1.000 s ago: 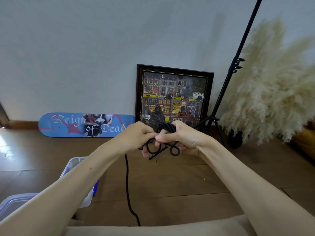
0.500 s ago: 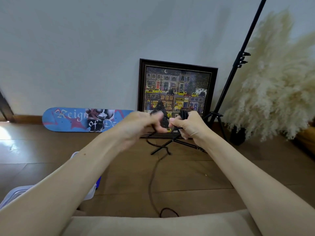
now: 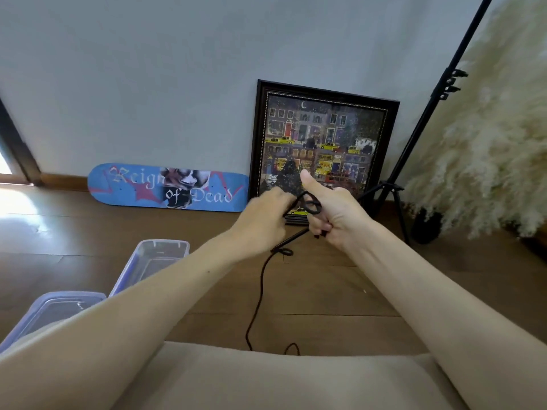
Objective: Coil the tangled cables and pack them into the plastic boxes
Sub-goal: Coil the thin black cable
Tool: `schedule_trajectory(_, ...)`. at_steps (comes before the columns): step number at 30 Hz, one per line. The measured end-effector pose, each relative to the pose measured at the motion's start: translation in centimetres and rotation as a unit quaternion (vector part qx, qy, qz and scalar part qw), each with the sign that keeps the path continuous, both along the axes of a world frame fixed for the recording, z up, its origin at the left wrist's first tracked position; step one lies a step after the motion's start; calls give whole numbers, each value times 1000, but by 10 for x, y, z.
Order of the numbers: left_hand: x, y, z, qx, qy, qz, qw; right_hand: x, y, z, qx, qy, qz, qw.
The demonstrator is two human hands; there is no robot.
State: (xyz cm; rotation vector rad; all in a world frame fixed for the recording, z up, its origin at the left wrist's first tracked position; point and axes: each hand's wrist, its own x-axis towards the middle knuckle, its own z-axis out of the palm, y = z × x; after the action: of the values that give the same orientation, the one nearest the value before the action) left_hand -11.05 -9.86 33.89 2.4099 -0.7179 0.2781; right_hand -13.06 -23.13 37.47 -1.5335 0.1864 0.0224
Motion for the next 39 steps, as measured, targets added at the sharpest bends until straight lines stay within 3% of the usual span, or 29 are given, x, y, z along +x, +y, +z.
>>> schedule_trajectory(2, -12, -13, 2, -146, 117, -41, 982, 3, -2, -3, 12, 21, -44, 999)
schedule_trajectory(4, -19, -20, 4, -225, 164, -67, 958, 5, -4, -7, 23, 42, -59, 997)
schedule_trajectory(8, -22, -23, 2, -199, 165, -52, 965, 8, -1, -13, -20, 62, -123, 990)
schedule_trajectory(14, -37, -30, -1, -125, 159, -32, 979, 9, 5, -19, -102, -39, -276, 955)
schedule_trajectory(19, -41, -33, 9, -214, 262, -55, 939, 7, 3, -12, -176, -111, -296, 932)
schedule_trajectory(22, -44, -35, 10, -290, 293, -9, 911, 7, 4, -14, -172, -111, -285, 936)
schedule_trajectory(27, -42, -34, 16, -337, 334, 13, 880, 5, 7, -16, -179, -98, -265, 943)
schedule_trajectory(32, -41, -30, 19, -353, 264, 26, 897, 9, 3, -17, -273, -148, -258, 915)
schedule_trajectory(35, -36, -19, 32, -363, 351, -37, 862, 16, -4, -15, -310, -157, -240, 906)
schedule_trajectory(36, -36, -12, 39, -321, 360, -49, 874, 17, -8, -13, -320, -152, -215, 910)
schedule_trajectory(37, -33, -6, 45, -250, 323, -47, 912, 17, -11, -11, -325, -136, -170, 920)
schedule_trajectory(38, -28, 0, 47, -145, 218, -39, 964, 15, -13, -9, -323, -100, -109, 935)
schedule_trajectory(39, -22, 6, 46, -22, 51, -19, 998, 13, -13, -7, -315, -44, -37, 947)
